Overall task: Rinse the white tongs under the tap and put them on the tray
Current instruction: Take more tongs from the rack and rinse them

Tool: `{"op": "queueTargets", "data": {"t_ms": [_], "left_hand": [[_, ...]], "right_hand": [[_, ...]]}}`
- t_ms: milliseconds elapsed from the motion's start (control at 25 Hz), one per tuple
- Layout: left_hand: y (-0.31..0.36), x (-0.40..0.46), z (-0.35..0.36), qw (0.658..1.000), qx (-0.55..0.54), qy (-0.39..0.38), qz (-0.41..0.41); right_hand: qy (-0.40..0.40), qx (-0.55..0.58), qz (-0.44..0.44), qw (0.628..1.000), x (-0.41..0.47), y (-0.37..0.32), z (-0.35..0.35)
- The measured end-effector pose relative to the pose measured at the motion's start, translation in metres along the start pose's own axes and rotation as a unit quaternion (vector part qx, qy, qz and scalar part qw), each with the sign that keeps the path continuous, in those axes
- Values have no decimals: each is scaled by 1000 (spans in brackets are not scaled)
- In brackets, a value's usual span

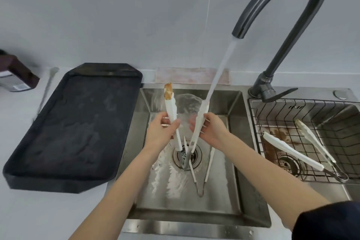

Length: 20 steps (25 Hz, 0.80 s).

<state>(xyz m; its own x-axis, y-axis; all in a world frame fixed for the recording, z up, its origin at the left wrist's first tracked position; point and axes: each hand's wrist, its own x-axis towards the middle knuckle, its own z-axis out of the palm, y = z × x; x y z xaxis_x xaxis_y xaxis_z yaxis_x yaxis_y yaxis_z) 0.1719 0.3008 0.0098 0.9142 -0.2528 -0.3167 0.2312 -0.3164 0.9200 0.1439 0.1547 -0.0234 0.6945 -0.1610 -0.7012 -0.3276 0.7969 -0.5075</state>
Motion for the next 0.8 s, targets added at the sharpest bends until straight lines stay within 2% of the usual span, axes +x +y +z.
{"op": "queueTargets", "data": {"t_ms": [240, 360, 600, 800], "left_hand": [[-2, 17, 3, 998, 51, -25, 27], [-7, 18, 5, 998, 49, -24, 16], [-19, 16, 4, 986, -120, -35, -110], [-27, 15, 11, 968, -179, -59, -165]], "right_hand": [[40, 40, 21, 998, 15, 7, 1], [62, 61, 25, 996, 25, 5, 1], [67, 10, 14, 998, 30, -9, 6], [66, -13, -8, 998, 23, -27, 15]]}}
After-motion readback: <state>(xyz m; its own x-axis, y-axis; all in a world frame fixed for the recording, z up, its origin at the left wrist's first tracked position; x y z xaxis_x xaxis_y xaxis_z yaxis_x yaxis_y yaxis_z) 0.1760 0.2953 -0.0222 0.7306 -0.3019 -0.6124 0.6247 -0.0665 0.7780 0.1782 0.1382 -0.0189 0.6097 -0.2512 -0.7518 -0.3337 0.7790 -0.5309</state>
